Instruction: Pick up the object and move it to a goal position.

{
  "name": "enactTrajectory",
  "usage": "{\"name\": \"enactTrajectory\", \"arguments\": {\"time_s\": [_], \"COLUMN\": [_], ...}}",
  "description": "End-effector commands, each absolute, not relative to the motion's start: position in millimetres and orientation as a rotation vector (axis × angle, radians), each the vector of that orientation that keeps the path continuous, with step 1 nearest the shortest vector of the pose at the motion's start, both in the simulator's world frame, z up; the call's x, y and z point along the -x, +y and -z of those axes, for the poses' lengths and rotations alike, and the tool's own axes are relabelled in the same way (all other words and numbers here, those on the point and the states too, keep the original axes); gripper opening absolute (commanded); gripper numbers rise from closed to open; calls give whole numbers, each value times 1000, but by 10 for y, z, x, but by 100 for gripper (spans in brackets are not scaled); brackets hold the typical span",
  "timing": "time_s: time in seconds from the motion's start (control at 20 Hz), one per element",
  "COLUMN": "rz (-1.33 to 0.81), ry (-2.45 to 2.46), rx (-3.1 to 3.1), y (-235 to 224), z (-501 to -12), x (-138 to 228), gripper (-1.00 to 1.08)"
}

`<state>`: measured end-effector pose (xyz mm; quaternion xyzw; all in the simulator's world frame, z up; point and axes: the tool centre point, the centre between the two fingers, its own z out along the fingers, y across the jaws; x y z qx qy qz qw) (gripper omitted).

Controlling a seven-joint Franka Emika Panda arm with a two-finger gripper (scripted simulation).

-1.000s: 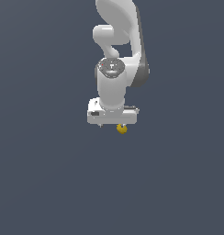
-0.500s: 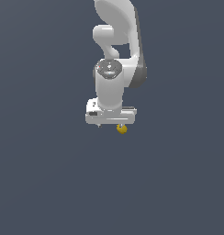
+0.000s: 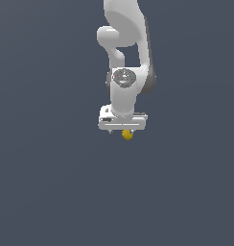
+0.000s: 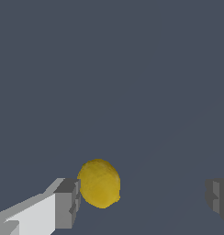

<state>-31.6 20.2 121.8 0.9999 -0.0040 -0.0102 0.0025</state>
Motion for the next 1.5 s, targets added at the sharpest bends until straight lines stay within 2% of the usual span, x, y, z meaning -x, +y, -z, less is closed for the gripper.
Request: {"name": "enactTrajectory", "arguments": {"time_s": [0.0,0.55,0.95,1.45], "rz": [24,1,2,0], "ry": [-8,1,2,2], "rx": [-3137,-3141,-3141,-3142], "y": [308,563,571,574], "z": [-1093,-797,-736,-328], "x": [424,736,746,761], "gripper": [100,100,100,100]}}
